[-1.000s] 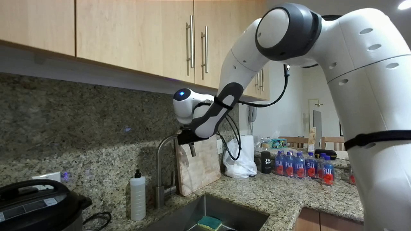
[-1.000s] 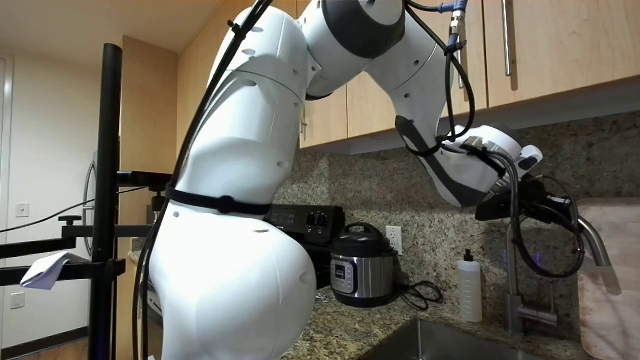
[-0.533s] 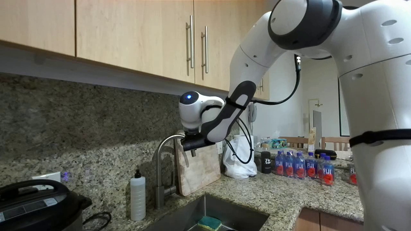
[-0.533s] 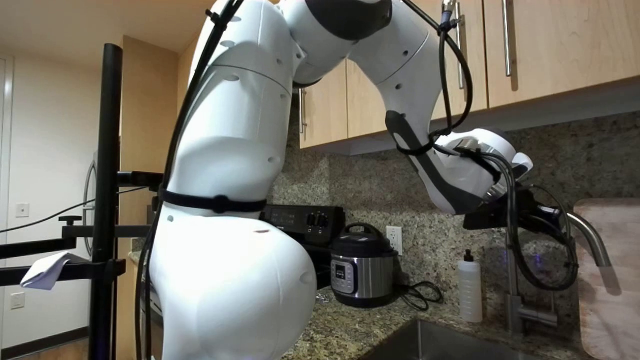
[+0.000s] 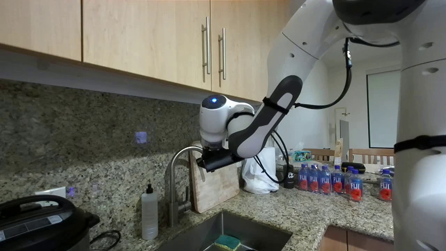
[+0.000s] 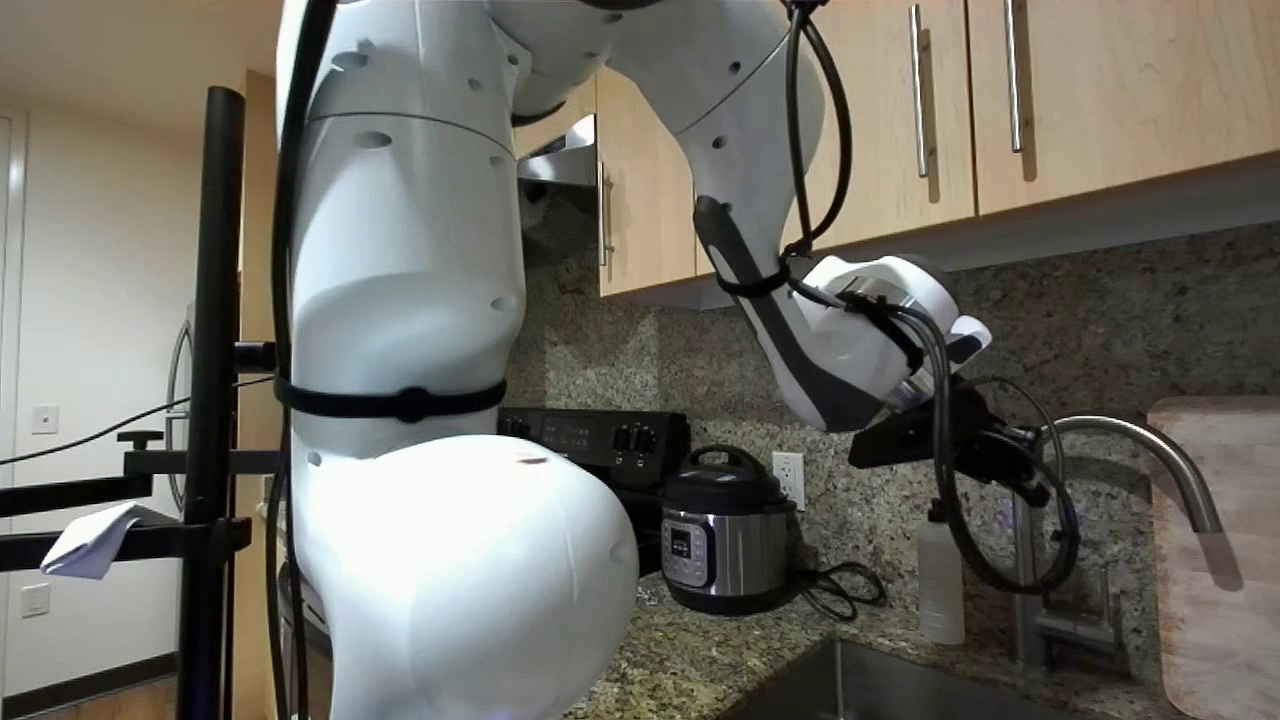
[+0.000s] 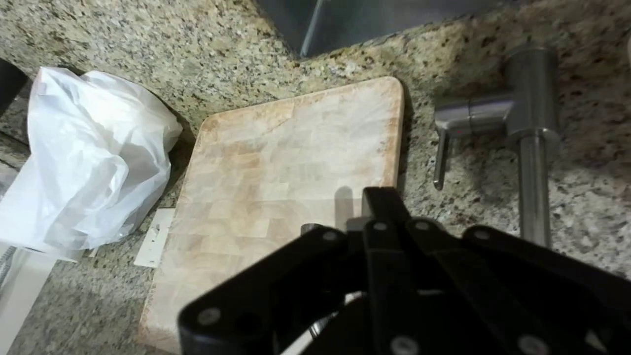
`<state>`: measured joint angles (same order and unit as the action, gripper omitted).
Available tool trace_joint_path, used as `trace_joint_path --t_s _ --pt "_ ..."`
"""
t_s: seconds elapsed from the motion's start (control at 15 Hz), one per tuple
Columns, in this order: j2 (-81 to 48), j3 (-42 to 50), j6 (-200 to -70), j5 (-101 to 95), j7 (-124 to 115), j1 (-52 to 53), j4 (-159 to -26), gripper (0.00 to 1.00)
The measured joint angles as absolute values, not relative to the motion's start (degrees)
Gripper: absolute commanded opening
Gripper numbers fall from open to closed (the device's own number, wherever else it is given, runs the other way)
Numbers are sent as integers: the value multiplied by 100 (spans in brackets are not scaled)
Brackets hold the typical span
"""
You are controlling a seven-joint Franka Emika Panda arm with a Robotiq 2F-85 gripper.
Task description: Push the faucet to the right side of the sink.
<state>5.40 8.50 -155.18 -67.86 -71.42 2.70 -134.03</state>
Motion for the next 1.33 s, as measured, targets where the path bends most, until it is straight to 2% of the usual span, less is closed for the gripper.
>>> trace_joint_path --t_s 0.33,0.73,0.8,0.87,1.0,1.07,1.27,1.33 --pt "1283 622 -15458 -5441 -5461 248 -14058 0" --pt "1804 299 -15102 -4089 -3905 238 -14177 0" --pt "1857 241 -15077 -3897 -3702 233 -14177 26" --pt "1897 192 -15075 -3693 -3495 233 -14177 28" --pt "1938 96 -15078 -3154 -2973 235 -14176 40" --pt "1941 48 -15087 -2874 -2705 238 -14176 20" --pt "1939 -167 -15087 -2766 -2636 45 -14173 39" --pt "1938 -192 -15087 -2766 -2636 8 -14173 40"
